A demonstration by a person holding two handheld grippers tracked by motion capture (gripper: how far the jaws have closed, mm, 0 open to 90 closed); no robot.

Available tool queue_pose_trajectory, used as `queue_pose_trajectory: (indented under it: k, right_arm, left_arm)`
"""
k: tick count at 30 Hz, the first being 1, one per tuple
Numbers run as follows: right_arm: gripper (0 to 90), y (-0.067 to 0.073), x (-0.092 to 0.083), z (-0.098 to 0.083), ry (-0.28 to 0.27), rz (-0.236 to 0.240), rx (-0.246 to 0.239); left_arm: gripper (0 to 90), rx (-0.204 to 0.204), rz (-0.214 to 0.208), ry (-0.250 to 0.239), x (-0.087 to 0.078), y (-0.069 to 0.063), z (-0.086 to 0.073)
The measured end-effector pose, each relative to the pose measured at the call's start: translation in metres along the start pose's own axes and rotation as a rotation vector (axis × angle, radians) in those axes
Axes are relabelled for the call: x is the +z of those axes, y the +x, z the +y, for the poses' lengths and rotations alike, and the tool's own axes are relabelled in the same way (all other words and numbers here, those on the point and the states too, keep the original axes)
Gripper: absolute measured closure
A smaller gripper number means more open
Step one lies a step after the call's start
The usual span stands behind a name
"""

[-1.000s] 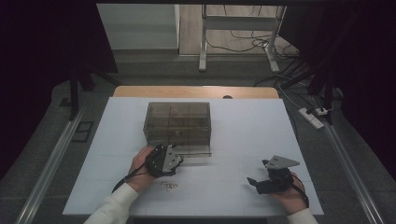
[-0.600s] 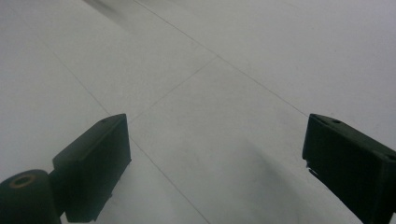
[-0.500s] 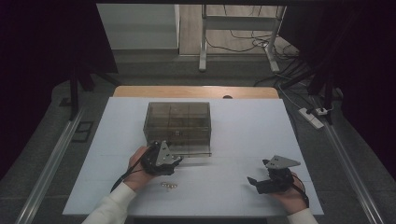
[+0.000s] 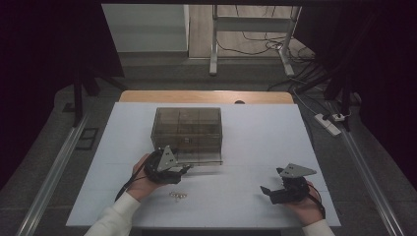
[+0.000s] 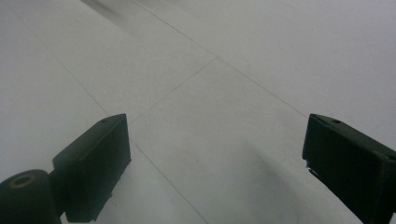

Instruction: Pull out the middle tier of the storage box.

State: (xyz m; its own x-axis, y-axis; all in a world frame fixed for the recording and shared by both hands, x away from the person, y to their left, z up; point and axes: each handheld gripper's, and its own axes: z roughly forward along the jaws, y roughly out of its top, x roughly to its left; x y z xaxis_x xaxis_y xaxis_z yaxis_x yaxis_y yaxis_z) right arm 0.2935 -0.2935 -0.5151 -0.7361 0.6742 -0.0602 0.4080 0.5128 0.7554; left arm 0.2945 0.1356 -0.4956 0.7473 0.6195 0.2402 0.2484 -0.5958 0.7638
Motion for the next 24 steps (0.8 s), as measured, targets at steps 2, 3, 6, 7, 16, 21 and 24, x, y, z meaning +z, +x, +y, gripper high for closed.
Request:
queue_pose_trajectory:
  k: [2,3,6,7,16,21,24]
  right_arm:
    - [7.6,0.0,0.0,0.001,0.001,0.001,-0.001]
    - [7.6,0.0,0.0,0.001,-0.001,-0.001,-0.002]
    - [7.6,0.0,0.0,0.001,-0.006,-0.002,-0.002]
    - [7.6,0.0,0.0,0.001,-0.006,0.001,-0.002]
    - [7.6,0.0,0.0,0.001,-0.018,-0.007,0.004]
    - [7.6,0.001,0.0,0.002,-0.016,-0.005,0.0]
    - [7.6,0.001,0.0,0.002,-0.02,0.003,0.0]
  left_arm:
    - [28.2,-0.018,-0.002,-0.013,-0.003,0.001,0.0]
    - [28.0,-0.024,-0.006,-0.017,-0.005,0.003,-0.001]
    - [27.5,-0.058,-0.02,-0.028,-0.011,0.007,-0.002]
    - [26.9,-0.069,-0.028,-0.027,-0.012,0.008,-0.002]
    - [26.2,-0.11,-0.071,-0.017,-0.02,0.014,-0.001]
    - [23.9,-0.133,-0.106,-0.003,-0.025,0.017,-0.003]
    - [23.9,-0.134,-0.116,-0.002,-0.027,0.017,-0.003]
